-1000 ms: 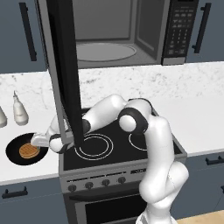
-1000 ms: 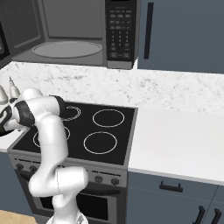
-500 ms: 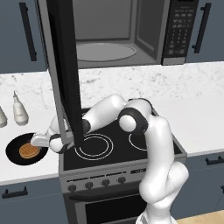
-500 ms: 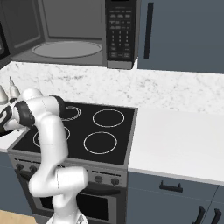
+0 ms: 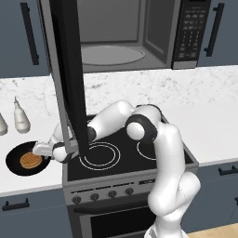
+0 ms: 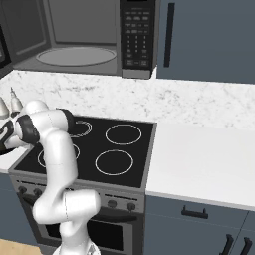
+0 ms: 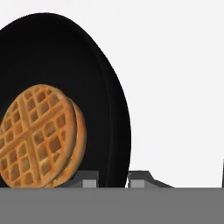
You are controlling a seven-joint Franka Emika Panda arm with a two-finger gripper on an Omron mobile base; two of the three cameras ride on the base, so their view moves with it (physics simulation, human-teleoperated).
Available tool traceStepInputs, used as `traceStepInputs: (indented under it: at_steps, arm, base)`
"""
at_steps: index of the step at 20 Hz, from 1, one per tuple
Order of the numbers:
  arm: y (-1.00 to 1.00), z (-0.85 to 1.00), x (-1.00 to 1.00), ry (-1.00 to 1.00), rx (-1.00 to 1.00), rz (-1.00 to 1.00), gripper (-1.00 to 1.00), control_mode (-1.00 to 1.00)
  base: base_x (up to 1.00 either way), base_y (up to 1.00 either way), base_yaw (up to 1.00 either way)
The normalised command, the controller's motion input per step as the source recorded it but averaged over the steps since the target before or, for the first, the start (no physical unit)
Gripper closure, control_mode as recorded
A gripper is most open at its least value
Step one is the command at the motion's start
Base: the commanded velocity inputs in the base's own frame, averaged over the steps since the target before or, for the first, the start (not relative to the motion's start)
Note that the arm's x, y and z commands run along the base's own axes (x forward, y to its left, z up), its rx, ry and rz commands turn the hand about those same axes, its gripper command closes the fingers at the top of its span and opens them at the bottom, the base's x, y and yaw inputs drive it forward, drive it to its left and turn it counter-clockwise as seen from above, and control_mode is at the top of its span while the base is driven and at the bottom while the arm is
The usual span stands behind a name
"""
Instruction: Open the microwave, place the bowl with waffle inside the microwave, then close the microwave door and turn it on.
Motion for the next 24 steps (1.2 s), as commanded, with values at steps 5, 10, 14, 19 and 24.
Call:
traceStepInputs:
  at_steps: [5,10,14,19,24]
  arm:
    - [0.0,0.04,-0.31,-0.1,0.0,-0.05,1.0,-1.0]
    - [-0.34,0.52,-0.25,-0.08,0.0,-0.15,1.0,-1.0]
    - [-0.55,0.66,-0.09,-0.02,0.0,-0.17,1.0,-1.0]
    - [-0.71,0.66,0.0,0.06,0.0,-0.27,1.0,-1.0]
    - [-0.93,0.62,0.0,0.14,0.0,-0.32,1.0,-1.0]
  base:
    - [0.0,0.0,0.0]
    - [0.0,0.0,0.0]
    - [0.0,0.0,0.0]
    - [0.0,0.0,0.0]
    - [0.0,0.0,0.0]
